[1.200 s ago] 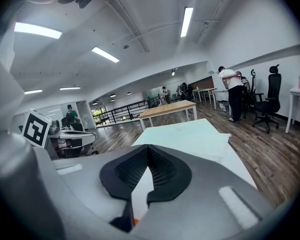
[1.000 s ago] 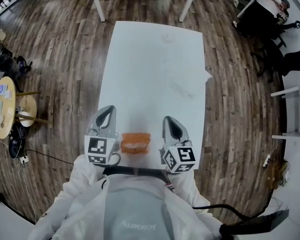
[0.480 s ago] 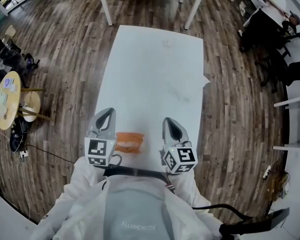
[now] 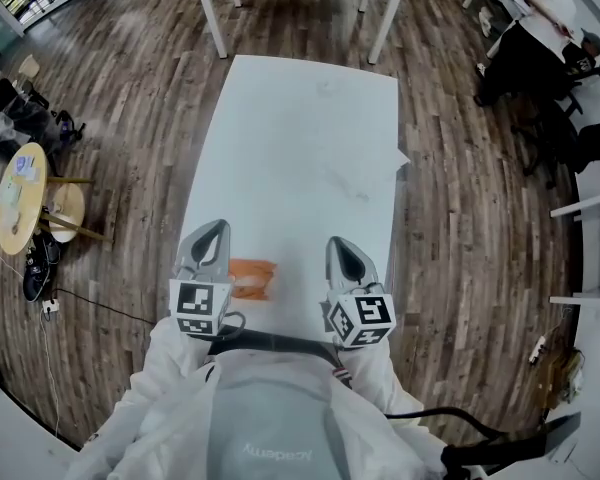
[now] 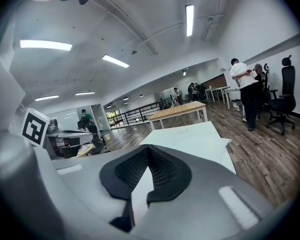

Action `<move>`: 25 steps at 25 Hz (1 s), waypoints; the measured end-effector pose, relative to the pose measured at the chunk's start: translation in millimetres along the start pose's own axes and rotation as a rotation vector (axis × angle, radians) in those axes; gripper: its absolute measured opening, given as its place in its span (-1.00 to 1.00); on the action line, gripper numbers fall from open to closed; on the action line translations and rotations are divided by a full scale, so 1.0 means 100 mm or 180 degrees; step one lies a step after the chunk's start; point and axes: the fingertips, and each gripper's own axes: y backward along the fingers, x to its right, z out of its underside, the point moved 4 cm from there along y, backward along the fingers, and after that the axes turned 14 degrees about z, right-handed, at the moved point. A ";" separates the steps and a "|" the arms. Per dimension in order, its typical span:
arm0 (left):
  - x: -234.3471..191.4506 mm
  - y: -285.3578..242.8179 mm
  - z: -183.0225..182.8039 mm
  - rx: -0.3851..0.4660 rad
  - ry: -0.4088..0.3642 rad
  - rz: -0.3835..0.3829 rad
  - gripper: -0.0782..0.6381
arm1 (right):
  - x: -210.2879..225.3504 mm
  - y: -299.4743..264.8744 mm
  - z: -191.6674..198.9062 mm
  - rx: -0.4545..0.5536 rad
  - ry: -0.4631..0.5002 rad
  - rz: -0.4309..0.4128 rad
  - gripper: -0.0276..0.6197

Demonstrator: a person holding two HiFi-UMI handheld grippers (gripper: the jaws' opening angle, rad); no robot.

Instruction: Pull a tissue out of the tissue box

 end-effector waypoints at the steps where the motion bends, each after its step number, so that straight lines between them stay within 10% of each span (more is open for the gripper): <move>1: 0.02 0.00 -0.01 0.0000 -0.0006 -0.0006 -0.78 | 0.02 0.01 0.01 -0.0003 -0.0004 -0.0006 -0.91; 25: -0.06 -0.14 -0.03 0.0000 -0.0006 0.0071 -0.78 | 0.07 -0.02 -0.08 0.0016 0.0010 0.0091 -0.91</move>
